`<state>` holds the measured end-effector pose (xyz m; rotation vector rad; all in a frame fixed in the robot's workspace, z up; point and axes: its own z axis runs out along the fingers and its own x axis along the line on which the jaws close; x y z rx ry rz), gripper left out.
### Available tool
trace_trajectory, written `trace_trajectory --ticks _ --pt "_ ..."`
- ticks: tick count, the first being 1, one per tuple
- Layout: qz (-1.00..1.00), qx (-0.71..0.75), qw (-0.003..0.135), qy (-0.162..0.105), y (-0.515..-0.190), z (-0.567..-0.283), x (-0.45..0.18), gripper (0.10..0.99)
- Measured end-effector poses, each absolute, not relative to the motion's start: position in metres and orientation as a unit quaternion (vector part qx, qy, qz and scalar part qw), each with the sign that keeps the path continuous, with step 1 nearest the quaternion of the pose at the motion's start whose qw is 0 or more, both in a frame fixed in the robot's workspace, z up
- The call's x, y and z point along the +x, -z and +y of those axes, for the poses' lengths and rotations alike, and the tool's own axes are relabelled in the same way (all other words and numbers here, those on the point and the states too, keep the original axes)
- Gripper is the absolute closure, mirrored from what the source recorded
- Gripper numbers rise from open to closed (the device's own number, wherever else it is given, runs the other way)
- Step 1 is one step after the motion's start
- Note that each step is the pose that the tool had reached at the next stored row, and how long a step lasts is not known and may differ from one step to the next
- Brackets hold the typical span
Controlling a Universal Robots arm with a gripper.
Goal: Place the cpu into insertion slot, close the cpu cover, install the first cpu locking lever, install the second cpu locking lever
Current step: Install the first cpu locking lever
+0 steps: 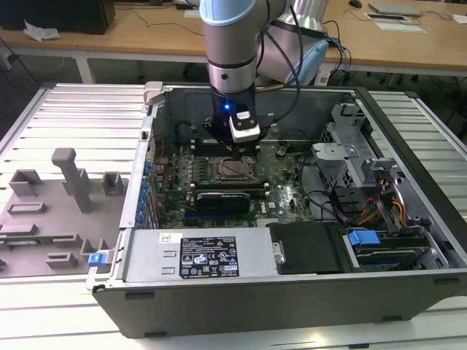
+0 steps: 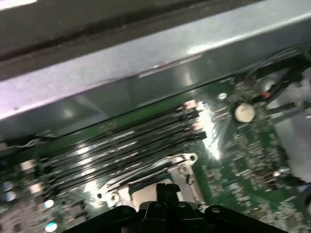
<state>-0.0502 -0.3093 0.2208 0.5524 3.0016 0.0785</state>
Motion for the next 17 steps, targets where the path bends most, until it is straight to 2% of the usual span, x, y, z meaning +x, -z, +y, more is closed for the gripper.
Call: trace_trajectory --ticks 5,11,14,17 --pt "0.983 0.175 0.044 -0.024 -0.2206 -0.3092 -0.0501 0.980" --pt "0.994 0.102 0.043 -0.018 -0.2195 -0.3093 -0.0501 0.980" --pt "0.997 0.069 0.037 0.011 -0.2180 -0.3093 -0.0501 0.980" --pt "0.998 0.059 0.035 0.016 -0.2178 -0.3116 -0.0499 0.980"
